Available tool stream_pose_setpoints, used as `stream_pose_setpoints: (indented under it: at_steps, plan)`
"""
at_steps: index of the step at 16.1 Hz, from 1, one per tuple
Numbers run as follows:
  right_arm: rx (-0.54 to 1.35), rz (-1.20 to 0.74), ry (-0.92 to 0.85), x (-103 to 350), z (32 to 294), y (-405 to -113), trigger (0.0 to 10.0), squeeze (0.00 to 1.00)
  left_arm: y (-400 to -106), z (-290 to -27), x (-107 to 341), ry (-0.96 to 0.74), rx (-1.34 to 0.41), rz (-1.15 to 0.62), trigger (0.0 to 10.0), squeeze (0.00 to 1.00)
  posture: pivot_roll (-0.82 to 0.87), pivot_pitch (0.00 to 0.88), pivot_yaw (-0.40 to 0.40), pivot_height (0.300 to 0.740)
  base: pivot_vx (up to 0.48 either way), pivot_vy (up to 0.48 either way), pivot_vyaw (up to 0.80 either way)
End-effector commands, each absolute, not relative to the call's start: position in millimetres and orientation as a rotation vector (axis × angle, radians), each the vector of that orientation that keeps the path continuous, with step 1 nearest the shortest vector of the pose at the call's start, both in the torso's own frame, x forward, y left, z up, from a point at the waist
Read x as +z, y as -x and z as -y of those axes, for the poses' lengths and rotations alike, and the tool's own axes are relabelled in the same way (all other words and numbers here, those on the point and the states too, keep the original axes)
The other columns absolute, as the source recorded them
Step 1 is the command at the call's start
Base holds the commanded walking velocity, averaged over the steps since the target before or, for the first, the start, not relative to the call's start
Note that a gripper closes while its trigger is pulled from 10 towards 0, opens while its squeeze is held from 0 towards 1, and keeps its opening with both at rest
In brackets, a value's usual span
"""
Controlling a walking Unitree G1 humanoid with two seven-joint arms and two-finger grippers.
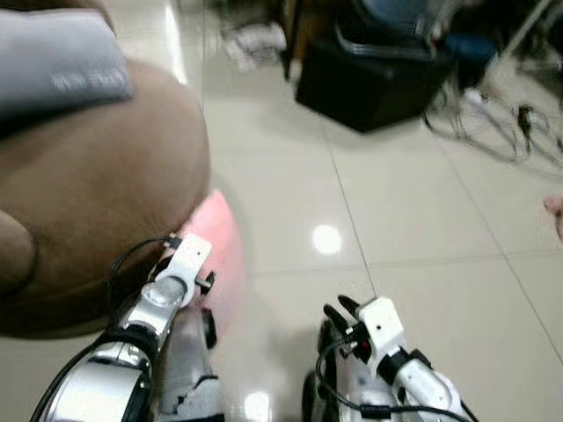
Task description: Move the pillow to the sofa from floor
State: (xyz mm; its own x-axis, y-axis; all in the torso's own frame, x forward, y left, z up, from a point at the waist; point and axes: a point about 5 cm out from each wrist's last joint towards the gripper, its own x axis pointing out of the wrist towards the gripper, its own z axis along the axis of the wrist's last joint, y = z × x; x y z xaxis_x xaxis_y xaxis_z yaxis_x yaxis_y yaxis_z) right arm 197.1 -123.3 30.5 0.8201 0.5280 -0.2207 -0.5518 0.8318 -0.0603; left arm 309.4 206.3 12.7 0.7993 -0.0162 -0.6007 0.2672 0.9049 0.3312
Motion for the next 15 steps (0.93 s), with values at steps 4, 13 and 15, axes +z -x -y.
stream_pose_setpoints:
  at_steps: [4,13,15]
  plan:
    - [0.612,-0.192,0.143,48.7,132.2,-189.1,10.0,0.0,-310.0,-210.9,14.4,-0.434,-0.109,-0.591,10.0,0.0,-0.16,0.339,-0.161,0.59,0.0,0.0,0.0]
    - [0.711,-0.237,0.176,67.5,129.9,-172.1,10.0,0.0,-311.2,-244.1,25.7,-0.76,0.071,-0.563,10.0,0.0,-0.23,0.359,-0.172,0.59,0.0,0.0,0.0]
    - [0.713,-0.233,0.18,70.9,129.7,-173.8,10.0,0.0,-308.8,-252.9,26.0,-0.755,0.091,-0.587,10.0,0.0,-0.25,0.354,-0.175,0.59,0.0,0.0,0.0]
